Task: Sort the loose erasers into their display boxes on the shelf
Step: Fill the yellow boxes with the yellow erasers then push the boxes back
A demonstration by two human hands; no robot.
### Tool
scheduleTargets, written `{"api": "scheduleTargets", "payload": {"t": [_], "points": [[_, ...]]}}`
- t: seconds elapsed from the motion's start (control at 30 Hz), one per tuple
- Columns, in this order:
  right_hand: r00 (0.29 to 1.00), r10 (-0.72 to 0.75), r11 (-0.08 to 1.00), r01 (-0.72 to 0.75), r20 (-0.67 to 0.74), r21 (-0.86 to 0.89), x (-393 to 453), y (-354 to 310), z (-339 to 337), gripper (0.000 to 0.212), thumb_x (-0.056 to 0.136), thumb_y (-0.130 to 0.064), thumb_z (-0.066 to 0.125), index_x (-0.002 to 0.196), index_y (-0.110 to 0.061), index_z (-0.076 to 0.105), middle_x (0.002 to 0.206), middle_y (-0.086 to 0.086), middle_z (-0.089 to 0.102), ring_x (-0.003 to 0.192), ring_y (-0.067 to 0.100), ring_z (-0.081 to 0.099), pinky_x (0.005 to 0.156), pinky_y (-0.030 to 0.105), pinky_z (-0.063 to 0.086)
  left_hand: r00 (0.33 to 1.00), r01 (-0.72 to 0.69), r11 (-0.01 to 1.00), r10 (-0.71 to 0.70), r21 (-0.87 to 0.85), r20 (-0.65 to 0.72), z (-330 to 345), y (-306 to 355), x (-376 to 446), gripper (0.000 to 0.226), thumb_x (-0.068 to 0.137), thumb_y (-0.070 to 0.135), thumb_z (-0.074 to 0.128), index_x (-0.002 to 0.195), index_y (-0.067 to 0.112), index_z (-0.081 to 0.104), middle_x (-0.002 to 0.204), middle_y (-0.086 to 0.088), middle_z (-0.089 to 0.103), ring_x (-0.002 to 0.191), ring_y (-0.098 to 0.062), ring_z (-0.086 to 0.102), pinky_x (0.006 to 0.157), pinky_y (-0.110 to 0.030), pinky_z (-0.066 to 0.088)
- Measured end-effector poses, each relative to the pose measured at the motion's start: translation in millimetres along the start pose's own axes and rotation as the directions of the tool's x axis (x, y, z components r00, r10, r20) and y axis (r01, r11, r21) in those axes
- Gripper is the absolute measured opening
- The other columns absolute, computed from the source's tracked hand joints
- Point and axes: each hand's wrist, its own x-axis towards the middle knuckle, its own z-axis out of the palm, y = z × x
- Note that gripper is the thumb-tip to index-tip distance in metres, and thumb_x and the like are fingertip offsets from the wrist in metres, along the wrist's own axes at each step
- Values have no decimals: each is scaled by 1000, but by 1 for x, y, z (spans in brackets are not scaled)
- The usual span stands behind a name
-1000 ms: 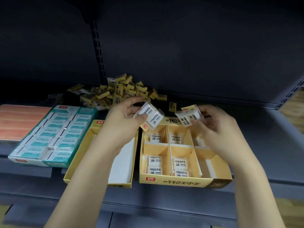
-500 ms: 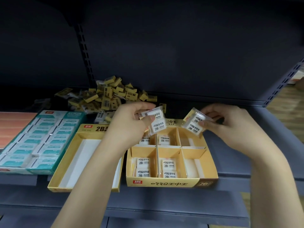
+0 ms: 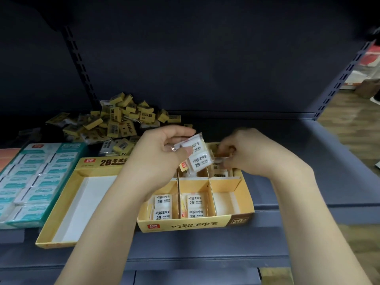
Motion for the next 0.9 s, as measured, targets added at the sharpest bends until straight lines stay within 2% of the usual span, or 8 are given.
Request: {"api": "scheduleTargets", "payload": {"t": [0.1, 0.23, 0.37, 0.5, 0.57, 0.63, 0.73, 0.9], "points": [[997, 47, 999, -46, -59, 9, -1, 5, -1, 25, 77, -26, 73, 94, -28, 54, 90, -4, 53, 83, 19, 54, 61, 27, 41, 1000, 9, 1000, -9, 30, 19, 3, 0, -2, 36, 83, 0, 63, 96, 34, 63, 99, 6, 67, 90, -9, 67, 78, -28, 56], [994, 86, 996, -88, -65, -24, 2, 11, -3, 37, 72, -32, 77, 93, -24, 47, 93, -1, 55, 84, 23, 56, 69, 32, 48, 1000, 16, 998, -16, 65, 1, 5, 0, -2, 35, 83, 3, 65, 95, 35, 63, 100, 7, 67, 92, -10, 66, 83, -32, 55], [990, 127, 990, -130, -61, -51, 12, 11, 6, 35, 74, -21, 69, 99, -21, 45, 95, 0, 49, 83, 24, 52, 63, 30, 39, 1000, 12, 994, -11, 107, -10, 6, 1, 0, 33, 83, 5, 66, 97, 35, 64, 100, 8, 67, 91, -9, 66, 85, -34, 54], [990, 132, 987, -136, -51, -86, 17, 9, 13, 31, 78, -10, 57, 105, -18, 44, 98, 2, 47, 82, 25, 50, 62, 29, 37, 996, 8, 976, -27, 218, 83, 13, 7, 3, 29, 82, 7, 68, 94, 34, 64, 96, 9, 67, 85, -7, 67, 76, -27, 56], [991, 128, 991, -130, -35, -34, 16, 15, 7, 29, 77, -15, 60, 102, -20, 47, 98, 2, 52, 84, 25, 53, 62, 30, 41, 986, 9, 958, -56, 288, 157, 18, 12, 3, 25, 81, 10, 69, 94, 32, 66, 95, 9, 68, 85, -8, 66, 76, -28, 56], [989, 140, 990, -138, -50, 33, 12, 23, -3, 26, 78, -27, 65, 97, -23, 49, 95, 0, 56, 86, 23, 55, 70, 32, 48, 968, -2, 936, -86, 352, 234, 24, 17, 4, 26, 80, 11, 70, 97, 30, 66, 94, 10, 68, 85, -7, 66, 77, -29, 57], [982, 147, 988, -141, -117, 58, 4, 31, -13, 30, 80, -42, 67, 100, -26, 52, 93, -2, 56, 88, 20, 54, 77, 31, 46, 944, -16, 900, -130, 435, 303, 36, 21, 6, 27, 81, 11, 70, 102, 28, 65, 91, 12, 65, 82, -6, 66, 77, -29, 57], [977, 142, 984, -123, -156, 130, -5, 34, -10, 33, 83, -35, 66, 112, -22, 56, 92, -3, 55, 91, 21, 55, 82, 31, 47, 915, -51, 835, -181, 547, 360, 52, 17, 4, 22, 82, 12, 69, 98, 26, 64, 91, 11, 66, 77, -4, 65, 67, -22, 55]]}}
